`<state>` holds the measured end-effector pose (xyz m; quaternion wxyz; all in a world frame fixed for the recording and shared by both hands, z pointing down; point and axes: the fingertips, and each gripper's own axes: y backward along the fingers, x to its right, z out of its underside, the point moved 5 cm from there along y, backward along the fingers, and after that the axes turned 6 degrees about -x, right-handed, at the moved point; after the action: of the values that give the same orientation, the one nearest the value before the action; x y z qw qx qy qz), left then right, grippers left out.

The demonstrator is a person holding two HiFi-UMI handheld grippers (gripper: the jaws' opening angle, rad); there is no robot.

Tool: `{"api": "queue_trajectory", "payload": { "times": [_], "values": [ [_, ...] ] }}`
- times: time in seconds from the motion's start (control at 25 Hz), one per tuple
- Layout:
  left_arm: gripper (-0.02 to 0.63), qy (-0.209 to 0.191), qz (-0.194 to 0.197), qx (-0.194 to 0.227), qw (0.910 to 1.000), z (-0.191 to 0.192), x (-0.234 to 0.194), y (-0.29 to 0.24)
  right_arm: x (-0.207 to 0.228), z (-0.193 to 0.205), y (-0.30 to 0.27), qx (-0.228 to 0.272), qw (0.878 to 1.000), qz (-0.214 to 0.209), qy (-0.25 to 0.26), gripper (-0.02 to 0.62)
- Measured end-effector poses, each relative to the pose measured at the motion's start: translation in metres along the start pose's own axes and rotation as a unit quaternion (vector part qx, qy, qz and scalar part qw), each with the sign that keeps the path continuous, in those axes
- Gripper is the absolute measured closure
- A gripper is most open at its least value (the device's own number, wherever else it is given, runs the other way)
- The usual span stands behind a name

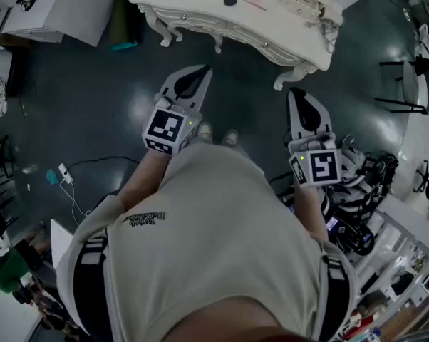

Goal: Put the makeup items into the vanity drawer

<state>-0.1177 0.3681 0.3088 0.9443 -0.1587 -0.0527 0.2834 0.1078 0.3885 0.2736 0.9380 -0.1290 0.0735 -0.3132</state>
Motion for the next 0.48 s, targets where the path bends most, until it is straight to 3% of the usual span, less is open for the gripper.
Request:
{"api": "queue_trajectory", "payload": {
  "times": [0.48],
  "values": [
    [0.592,-0.002,0.000,-0.004,1.0000,-0.0032,0.0068,-0.0019,0.0049,0.0024,0.0024,0.000,1.000,-0.006,-0.008,0.593]
  ]
}}
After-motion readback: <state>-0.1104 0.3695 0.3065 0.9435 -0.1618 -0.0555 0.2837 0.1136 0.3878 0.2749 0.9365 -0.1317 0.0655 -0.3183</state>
